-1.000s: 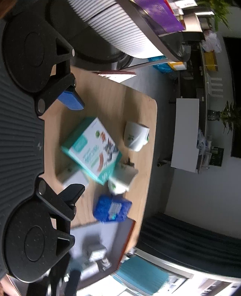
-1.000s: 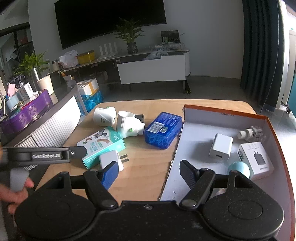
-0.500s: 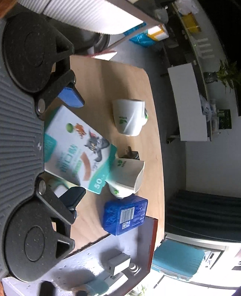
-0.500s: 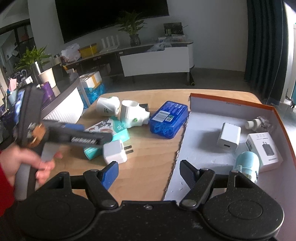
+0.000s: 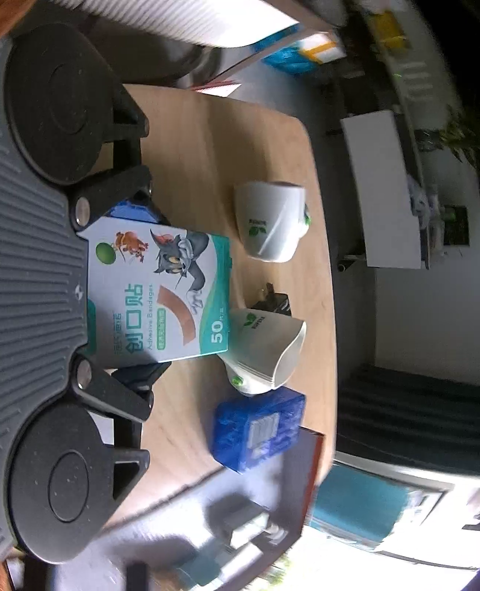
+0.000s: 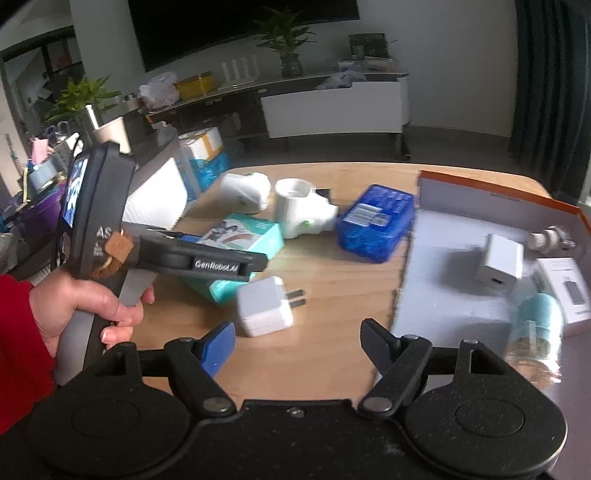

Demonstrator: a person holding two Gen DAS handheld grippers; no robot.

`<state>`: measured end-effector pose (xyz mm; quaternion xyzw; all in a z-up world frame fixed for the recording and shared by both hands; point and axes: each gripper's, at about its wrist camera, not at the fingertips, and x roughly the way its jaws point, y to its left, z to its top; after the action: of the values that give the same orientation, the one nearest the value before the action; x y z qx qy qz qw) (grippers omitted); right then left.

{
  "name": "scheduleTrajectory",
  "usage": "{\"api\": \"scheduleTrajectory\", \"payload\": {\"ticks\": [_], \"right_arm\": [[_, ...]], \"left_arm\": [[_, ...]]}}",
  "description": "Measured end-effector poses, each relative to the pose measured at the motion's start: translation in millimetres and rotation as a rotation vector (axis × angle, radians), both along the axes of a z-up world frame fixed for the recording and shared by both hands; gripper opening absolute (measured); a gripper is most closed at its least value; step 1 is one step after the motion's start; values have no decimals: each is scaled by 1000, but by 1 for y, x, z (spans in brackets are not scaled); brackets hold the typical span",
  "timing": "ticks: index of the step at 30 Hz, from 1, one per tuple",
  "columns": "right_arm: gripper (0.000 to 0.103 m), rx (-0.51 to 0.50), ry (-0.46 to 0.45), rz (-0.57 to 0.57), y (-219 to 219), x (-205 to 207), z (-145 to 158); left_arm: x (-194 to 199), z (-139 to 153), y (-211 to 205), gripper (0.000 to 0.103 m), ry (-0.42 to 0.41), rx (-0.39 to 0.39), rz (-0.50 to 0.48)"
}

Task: Organize rigid objects
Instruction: 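Grasp the teal bandage box with the left tool while the right tool approaches the white square charger, then close the right tool on the white square charger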

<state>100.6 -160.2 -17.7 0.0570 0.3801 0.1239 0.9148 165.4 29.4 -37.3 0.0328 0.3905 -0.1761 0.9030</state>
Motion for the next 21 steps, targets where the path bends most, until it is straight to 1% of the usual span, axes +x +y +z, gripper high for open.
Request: {"api": "scheduleTrajectory", "payload": {"ticks": [2,5,7,11,14,16,17,19,20,21], "right_arm": [[90,-11,5,26,8,7,-3],[91,-44,38,122,22,23,-8],[91,-69,44,157,30,34,-13],[91,-106,63,159,38,55,-24],[91,-90,98,150,41,64,-28],[86,-124,95,144,47,65,-28],[74,-135,89,142,49,64,-29],[68,-124,85,140,47,61,-29],[53,-125,80,132,46,60,-27],[53,-135,70,114,46,57,-25]], "left_arm": [[-5,5,7,71,3,-13,19],[-18,15,18,71,-10,-30,52],[-30,23,27,71,-22,-49,82],[-42,30,39,71,-31,-81,140],[-51,32,40,71,-46,-76,161],[-53,32,38,71,-50,-80,173],[-53,31,38,71,-47,-87,178],[-55,30,39,71,-43,-91,201],[-56,30,40,71,-43,-94,208],[-58,31,40,71,-41,-101,216]]}}
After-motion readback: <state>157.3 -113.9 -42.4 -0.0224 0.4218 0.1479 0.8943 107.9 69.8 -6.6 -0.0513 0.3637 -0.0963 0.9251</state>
